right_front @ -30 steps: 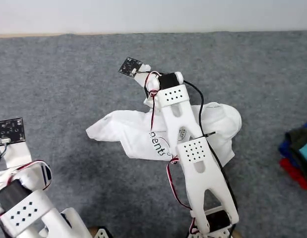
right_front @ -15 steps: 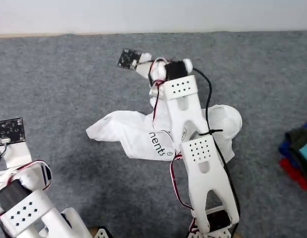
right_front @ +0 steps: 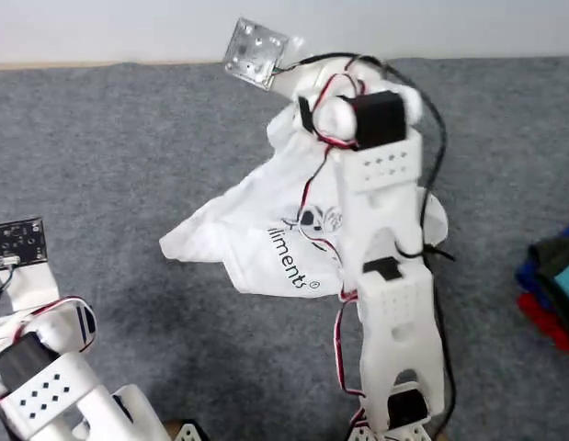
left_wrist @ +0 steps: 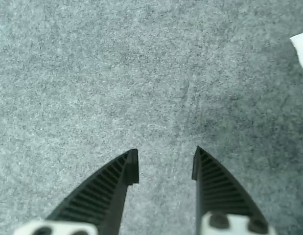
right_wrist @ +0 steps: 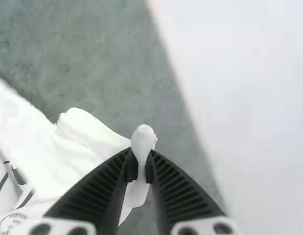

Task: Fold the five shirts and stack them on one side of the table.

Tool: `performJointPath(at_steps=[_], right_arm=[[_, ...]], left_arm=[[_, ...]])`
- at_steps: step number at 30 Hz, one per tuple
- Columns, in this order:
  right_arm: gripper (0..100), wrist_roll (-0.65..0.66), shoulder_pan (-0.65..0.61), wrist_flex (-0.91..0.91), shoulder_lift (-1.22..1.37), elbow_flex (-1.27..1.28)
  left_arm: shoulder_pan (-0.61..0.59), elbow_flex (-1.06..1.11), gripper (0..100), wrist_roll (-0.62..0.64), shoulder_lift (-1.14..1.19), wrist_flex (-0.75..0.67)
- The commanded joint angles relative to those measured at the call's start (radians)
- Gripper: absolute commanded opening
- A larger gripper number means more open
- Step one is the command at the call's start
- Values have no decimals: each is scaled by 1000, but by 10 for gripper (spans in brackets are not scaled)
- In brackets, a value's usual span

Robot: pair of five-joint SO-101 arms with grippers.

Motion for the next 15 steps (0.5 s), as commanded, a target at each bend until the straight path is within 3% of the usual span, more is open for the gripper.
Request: performJointPath(at_steps=[1, 9, 15], right_arm=[[11, 6, 18, 42, -229, 130], [10, 5, 19, 36, -627, 635], [10, -8, 21, 33, -800, 845]], left_arm=[[60, -68, 187, 9, -12, -51], [285, -84, 152, 64, -2, -178], [499, -18, 110, 68, 61, -333]])
